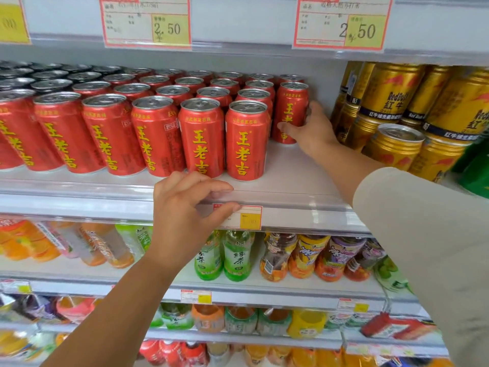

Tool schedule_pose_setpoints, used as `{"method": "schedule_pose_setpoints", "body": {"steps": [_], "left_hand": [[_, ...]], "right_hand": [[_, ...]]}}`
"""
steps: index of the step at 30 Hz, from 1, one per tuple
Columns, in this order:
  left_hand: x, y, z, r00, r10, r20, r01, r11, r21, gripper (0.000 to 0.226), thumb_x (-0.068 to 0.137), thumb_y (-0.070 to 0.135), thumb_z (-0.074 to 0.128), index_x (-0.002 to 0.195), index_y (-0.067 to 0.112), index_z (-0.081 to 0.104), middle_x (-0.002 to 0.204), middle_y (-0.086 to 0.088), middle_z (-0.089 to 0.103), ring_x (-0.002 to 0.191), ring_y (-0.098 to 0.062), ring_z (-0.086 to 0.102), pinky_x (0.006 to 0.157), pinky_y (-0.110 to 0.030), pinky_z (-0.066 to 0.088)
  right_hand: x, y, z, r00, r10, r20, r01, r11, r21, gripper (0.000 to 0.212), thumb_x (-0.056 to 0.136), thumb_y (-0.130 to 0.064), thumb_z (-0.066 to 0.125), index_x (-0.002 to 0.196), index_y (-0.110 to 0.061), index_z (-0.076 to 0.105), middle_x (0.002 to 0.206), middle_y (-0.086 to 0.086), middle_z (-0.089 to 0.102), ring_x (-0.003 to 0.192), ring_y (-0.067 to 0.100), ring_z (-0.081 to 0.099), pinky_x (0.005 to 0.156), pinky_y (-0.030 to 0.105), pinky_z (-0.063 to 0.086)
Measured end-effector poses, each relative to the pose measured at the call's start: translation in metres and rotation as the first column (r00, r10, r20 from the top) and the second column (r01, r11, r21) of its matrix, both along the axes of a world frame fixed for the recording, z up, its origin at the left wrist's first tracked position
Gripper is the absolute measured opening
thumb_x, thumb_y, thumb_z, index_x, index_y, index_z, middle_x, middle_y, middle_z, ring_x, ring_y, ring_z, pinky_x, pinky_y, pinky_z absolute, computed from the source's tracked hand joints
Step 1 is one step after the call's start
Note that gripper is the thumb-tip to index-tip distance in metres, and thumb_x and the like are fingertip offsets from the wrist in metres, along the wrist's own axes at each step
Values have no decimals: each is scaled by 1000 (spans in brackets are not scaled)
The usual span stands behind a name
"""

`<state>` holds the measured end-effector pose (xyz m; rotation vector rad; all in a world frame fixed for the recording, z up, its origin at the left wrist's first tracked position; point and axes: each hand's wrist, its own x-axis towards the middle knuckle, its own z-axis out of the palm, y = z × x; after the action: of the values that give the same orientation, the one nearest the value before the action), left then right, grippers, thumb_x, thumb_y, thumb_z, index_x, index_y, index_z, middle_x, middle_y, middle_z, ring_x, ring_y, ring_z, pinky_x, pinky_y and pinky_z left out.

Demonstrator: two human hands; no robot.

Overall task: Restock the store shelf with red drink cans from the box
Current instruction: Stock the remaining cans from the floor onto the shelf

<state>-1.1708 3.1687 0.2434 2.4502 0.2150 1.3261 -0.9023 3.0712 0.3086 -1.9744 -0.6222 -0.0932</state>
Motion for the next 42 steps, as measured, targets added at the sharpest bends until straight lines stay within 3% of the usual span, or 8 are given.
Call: {"method": "schedule_pose_setpoints", "body": {"steps": [11, 14, 18, 21, 27, 31, 34, 42], "left_hand": [[-8, -4, 8, 1000, -20, 3, 20, 1000, -3, 29, 81, 42, 70, 103, 23, 75, 102, 11, 65, 99, -19, 54, 95, -26, 32], [-19, -30, 10, 986, -149, 76, 146, 988, 46, 19, 85, 21, 66, 101, 14, 74, 101, 4, 65, 98, -19, 56, 98, -22, 33], [-30, -69, -33, 868, -481, -129, 477, 877, -60, 21, 87, 21, 61, 100, 11, 74, 104, 5, 65, 99, -15, 57, 96, -22, 38], [-31, -94, -94, 700, -590, -403, 519, 807, -281, 29, 88, 30, 56, 112, 20, 70, 115, 8, 63, 109, -13, 57, 96, -19, 42], [-30, -161, -248, 374, -597, -710, 236, 801, -550, 42, 81, 31, 62, 123, 28, 61, 111, 17, 51, 96, -11, 61, 85, -36, 53], [-35, -205, -361, 202, -578, -791, 14, 809, -588, 43, 81, 20, 74, 122, 21, 61, 110, 11, 59, 95, -16, 65, 84, -30, 50], [-32, -233, -462, 51, -568, -822, -99, 816, -570, 65, 69, 49, 65, 127, 18, 59, 124, -1, 63, 93, -13, 63, 85, -30, 48], [20, -286, -731, 3, -528, -849, -190, 834, -519, 53, 89, 33, 71, 134, 11, 54, 130, -5, 60, 95, -9, 56, 80, -20, 37]], "right_hand": [[-58, -41, 25, 999, -2, 46, 7, 994, -113, 70, 85, -36, 71, 143, -15, 39, 142, 6, 49, 129, 20, 47, 99, 23, 36], [-116, -84, 21, 984, -47, 174, 22, 990, 143, 40, 90, -20, 65, 128, -14, 55, 119, 0, 59, 105, 8, 57, 88, 12, 42], [-191, -153, -29, 946, -283, 158, 210, 906, 367, 20, 93, -10, 54, 111, -17, 57, 95, -6, 61, 86, 8, 61, 73, 20, 50], [-222, -200, -101, 913, -404, -52, 399, 860, 318, 19, 95, -12, 54, 108, -25, 56, 90, -12, 59, 84, 15, 62, 69, 27, 53], [-249, -297, -282, 688, -538, -487, 577, 813, -83, 23, 92, -11, 60, 109, -25, 56, 100, -3, 61, 74, -7, 56, 67, 4, 40], [-255, -354, -415, 442, -595, -671, 501, 784, -366, 34, 90, -30, 62, 122, -31, 52, 119, -4, 55, 91, 9, 58, 79, 24, 48], [-252, -383, -518, 347, -605, -717, 382, 789, -481, 46, 90, -36, 61, 133, -31, 47, 127, -4, 50, 106, 16, 57, 79, 32, 50], [-239, -406, -787, 264, -593, -760, 196, 805, -560, 66, 85, -48, 65, 143, -32, 37, 136, 2, 47, 114, 19, 56, 95, 30, 44]]}}
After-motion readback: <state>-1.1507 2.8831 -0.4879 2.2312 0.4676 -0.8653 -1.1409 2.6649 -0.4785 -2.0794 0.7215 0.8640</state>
